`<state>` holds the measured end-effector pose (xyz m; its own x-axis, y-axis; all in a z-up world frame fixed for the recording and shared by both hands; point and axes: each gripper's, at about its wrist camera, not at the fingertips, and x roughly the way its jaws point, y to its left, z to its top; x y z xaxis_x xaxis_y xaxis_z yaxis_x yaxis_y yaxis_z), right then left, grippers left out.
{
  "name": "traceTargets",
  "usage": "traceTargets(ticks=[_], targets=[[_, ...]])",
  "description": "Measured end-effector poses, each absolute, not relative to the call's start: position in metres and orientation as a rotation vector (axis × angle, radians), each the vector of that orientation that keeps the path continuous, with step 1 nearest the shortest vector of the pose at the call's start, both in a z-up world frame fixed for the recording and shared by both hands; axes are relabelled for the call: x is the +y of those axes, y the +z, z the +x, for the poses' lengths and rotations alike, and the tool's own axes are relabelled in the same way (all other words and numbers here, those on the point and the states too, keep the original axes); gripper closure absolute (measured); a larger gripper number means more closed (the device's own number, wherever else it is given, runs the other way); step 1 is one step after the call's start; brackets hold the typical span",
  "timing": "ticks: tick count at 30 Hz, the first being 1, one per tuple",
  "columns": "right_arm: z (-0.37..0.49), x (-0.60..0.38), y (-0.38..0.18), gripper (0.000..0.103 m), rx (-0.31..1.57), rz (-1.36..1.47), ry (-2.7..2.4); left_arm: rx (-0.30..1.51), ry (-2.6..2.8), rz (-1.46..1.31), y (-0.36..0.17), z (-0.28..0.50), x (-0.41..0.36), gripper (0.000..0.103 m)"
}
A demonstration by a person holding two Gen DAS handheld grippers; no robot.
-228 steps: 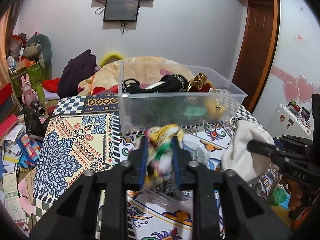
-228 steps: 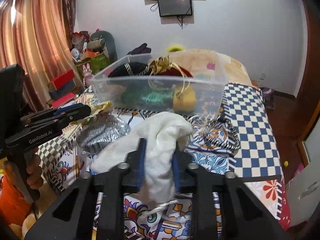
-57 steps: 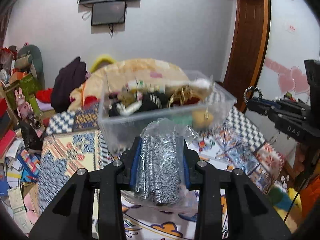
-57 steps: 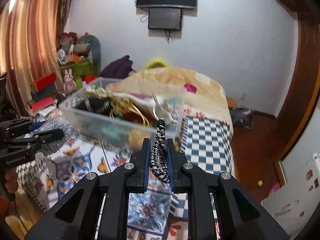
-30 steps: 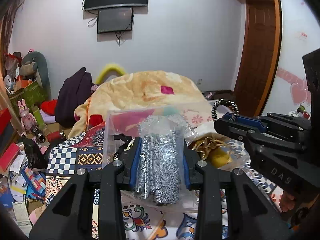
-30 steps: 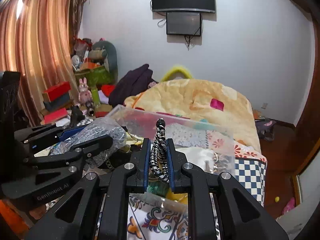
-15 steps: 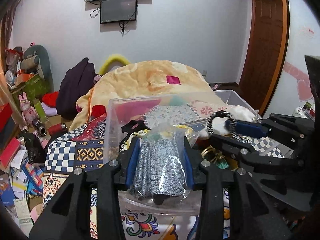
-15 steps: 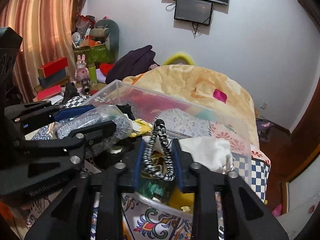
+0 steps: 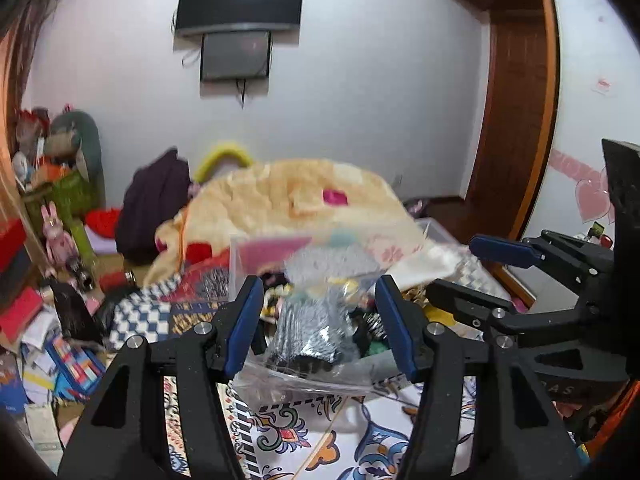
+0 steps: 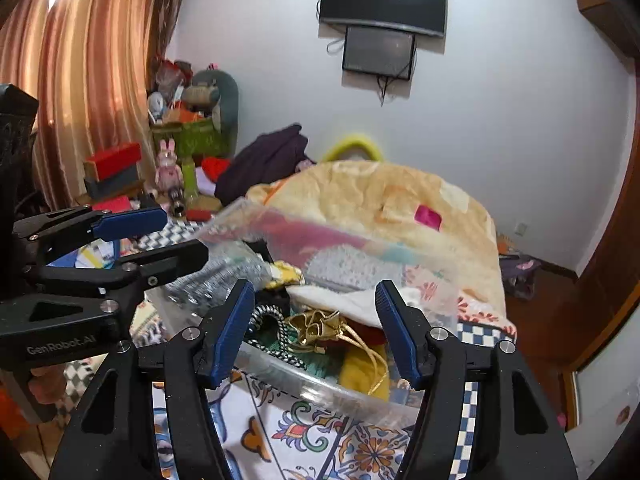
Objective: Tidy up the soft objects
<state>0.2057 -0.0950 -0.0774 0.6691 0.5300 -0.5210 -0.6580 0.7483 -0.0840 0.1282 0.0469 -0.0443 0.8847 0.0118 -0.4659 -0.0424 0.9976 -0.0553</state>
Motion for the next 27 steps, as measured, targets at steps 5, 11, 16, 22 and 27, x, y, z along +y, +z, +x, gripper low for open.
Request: traceTargets(ticks=[5, 11, 16, 22, 27], targets=[[0.187, -0.112, -0.049, 0.043, 0.404, -0.217, 0.683, 0.365, 0.046, -0.041, -0.012, 0.099, 0.039, 0.04], [0.166, -0.132, -0.021, 0.043, 0.309, -0.149, 0.672, 0.267, 0.049, -0.033, 0.019, 0.073, 0.032, 0.036], [0.148, -0.146, -0.001, 0.043, 0.246, -0.095, 0.674, 0.218, 0.037, -0.04, 0.038, 0.057, 0.03, 0.035], [0.125, -0.155, 0.012, 0.027, 0.164, -0.067, 0.662, 0.171, 0.04, -0.021, 0.048, 0.04, 0.025, 0.02], [0.122, -0.156, 0.012, 0.019, 0.149, -0.051, 0.656, 0.142, 0.05, -0.003, 0.05, 0.029, 0.019, 0.005]])
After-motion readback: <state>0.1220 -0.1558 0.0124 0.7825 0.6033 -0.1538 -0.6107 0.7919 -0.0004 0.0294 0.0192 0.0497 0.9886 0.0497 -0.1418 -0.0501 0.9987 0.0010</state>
